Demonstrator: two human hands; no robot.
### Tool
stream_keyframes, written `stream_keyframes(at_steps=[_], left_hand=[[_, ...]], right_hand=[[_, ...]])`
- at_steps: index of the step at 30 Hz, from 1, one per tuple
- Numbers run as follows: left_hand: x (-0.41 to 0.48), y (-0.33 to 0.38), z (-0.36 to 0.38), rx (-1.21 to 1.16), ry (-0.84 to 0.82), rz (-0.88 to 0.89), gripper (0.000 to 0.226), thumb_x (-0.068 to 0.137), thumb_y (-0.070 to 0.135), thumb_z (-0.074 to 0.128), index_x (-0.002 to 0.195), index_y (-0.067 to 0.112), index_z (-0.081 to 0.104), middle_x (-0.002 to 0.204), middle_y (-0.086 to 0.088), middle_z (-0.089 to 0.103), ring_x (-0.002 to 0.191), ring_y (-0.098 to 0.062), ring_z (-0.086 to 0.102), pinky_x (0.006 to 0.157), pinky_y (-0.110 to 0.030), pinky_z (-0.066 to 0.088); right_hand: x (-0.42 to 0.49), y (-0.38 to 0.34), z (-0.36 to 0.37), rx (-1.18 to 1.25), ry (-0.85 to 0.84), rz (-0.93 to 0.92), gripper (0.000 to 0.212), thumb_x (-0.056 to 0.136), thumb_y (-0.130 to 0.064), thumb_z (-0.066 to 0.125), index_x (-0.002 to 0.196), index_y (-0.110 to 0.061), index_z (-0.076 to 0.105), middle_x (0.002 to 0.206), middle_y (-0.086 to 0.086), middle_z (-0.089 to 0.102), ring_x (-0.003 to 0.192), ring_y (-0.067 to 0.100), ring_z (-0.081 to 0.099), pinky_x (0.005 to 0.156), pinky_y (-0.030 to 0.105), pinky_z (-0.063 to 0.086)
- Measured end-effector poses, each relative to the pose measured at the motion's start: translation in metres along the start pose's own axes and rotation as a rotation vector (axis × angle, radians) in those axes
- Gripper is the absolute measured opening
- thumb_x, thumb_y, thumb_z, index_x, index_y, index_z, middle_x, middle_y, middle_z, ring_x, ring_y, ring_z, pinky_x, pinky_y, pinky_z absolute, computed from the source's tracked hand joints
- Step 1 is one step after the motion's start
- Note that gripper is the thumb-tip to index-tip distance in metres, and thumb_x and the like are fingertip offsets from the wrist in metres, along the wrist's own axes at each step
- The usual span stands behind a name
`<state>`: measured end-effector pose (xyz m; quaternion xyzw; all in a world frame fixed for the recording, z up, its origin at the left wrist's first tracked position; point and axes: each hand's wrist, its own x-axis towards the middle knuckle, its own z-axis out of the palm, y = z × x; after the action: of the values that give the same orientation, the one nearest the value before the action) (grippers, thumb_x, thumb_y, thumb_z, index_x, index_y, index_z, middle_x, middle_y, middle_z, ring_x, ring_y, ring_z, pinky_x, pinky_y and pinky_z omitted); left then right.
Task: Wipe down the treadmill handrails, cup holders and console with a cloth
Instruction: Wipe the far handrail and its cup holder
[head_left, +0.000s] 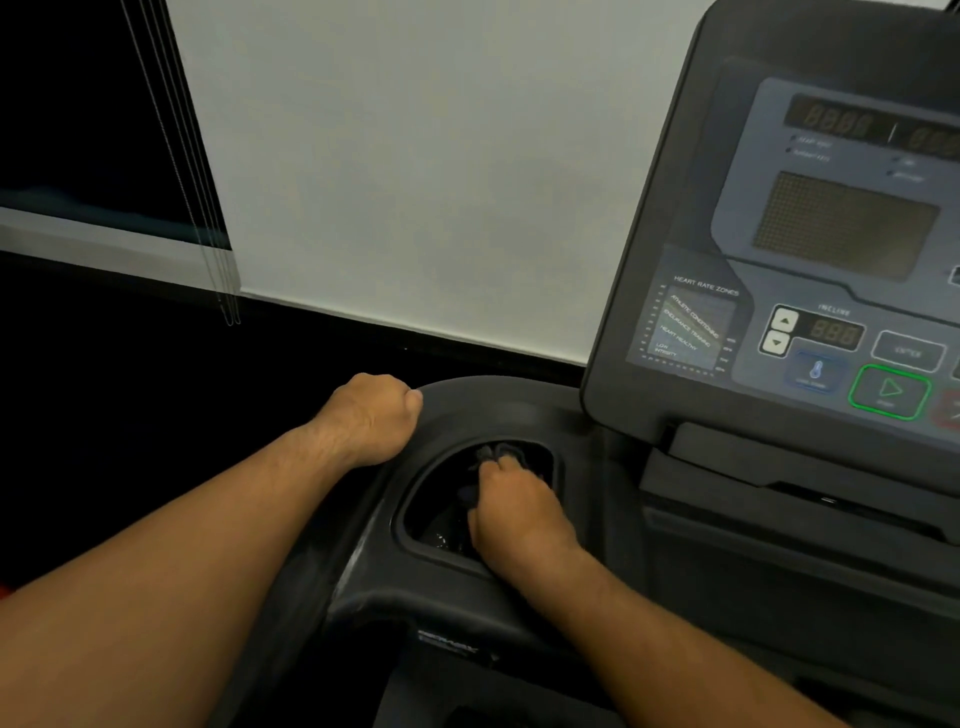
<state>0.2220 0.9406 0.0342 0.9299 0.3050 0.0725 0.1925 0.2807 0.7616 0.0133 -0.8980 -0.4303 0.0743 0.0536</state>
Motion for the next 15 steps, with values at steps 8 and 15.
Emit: stream_keyframes(at_steps=[8, 15], left_hand=[[0.003, 0.001, 0.002, 0.019, 0.006, -0.032, 0.041, 0.097, 0.033, 0.034, 0.071, 0.015, 0.06, 0.084, -0.006, 0.063, 0.074, -0.02, 0.057, 0.064, -0.031, 0.041], [0.0, 0.01, 0.012, 0.236, -0.072, 0.02, 0.046, 0.097, 0.044, 0.034, 0.105, 0.012, 0.067, 0.105, -0.01, 0.065, 0.089, -0.026, 0.06, 0.07, -0.034, 0.045]], right_hand=[[0.011, -0.014, 0.002, 0.693, -0.379, 0.304, 0.039, 0.088, -0.025, 0.048, 0.118, -0.004, 0.063, 0.119, 0.015, 0.063, 0.106, 0.031, 0.059, 0.092, 0.036, 0.049], [-0.006, -0.027, -0.018, 0.684, -0.537, 0.156, 0.03, 0.094, -0.017, 0.045, 0.113, -0.006, 0.065, 0.109, 0.008, 0.061, 0.097, 0.02, 0.055, 0.081, 0.027, 0.043]])
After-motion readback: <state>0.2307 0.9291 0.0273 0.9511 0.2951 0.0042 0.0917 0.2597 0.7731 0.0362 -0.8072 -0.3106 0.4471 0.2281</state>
